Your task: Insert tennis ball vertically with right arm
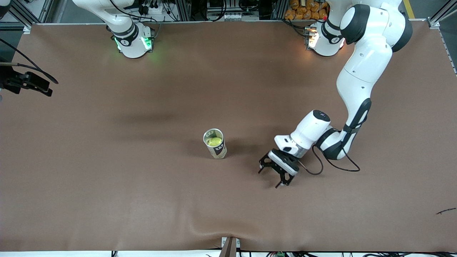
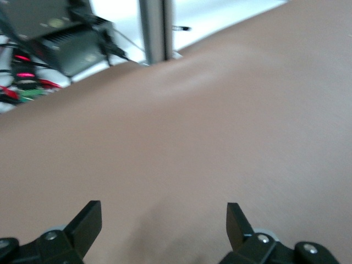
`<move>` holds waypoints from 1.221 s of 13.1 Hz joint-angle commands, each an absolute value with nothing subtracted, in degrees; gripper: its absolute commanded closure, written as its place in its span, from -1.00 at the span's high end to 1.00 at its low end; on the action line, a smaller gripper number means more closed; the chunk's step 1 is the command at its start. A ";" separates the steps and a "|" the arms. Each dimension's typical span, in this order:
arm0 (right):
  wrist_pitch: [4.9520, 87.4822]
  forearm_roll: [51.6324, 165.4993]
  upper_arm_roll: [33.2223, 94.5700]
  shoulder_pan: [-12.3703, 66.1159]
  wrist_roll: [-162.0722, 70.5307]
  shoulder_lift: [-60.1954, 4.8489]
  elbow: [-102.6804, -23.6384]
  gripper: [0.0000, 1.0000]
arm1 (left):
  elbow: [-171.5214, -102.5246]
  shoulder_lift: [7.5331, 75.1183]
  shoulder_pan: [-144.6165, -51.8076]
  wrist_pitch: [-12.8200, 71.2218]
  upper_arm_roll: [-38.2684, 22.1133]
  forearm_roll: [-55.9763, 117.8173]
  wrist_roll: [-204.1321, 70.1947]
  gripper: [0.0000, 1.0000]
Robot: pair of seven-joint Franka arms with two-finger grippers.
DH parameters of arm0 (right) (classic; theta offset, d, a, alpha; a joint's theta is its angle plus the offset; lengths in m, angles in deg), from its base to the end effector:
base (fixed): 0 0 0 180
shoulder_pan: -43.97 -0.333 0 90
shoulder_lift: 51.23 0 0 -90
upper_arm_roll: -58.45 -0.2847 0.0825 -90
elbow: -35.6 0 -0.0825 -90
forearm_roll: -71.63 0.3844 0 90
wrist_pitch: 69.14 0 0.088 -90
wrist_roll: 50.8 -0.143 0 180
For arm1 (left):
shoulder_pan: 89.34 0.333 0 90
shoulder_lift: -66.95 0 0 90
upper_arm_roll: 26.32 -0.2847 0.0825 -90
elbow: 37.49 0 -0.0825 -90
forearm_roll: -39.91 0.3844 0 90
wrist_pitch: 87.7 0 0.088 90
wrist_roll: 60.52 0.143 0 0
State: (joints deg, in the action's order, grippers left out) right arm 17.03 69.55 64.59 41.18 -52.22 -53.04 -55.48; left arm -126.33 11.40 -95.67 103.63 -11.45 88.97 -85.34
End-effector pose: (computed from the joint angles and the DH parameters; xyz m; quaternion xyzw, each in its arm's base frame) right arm 0.5357 -0.0375 0.5600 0.9986 -0.0422 -0.0274 0.0160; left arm 0.6512 -0.3077 0.1397 0.8648 -0.2897 0.3862 0.1377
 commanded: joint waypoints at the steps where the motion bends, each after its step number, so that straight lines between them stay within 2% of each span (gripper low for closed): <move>1: 16.91 73.28 66.26 41.33 -50.28 -55.09 -57.39 1.00 | -121.70 11.58 -96.54 95.67 -11.37 84.23 -86.80 1.00; 4: 16.55 74.97 67.41 41.25 -50.10 -55.88 -58.35 1.00 | -119.06 11.75 -97.95 88.20 -11.20 76.07 -86.80 1.00; 6: 16.47 74.45 67.24 41.07 -49.92 -56.93 -59.67 1.00 | -118.61 12.10 -97.95 83.53 -8.93 70.44 -86.80 1.00; 10: 15.59 74.27 67.41 41.25 -47.22 -57.03 -59.32 1.00 | -118.70 17.28 -96.90 71.94 -7.42 63.49 -86.80 1.00; 12: 15.67 74.27 67.59 42.55 -43.78 -56.85 -59.32 1.00 | -118.96 20.96 -96.98 66.32 -7.59 61.01 -86.80 1.00; 16: 15.24 74.44 66.63 43.18 -44.56 -56.94 -59.15 1.00 | -119.49 31.94 -95.32 45.69 -7.51 53.38 -86.80 1.00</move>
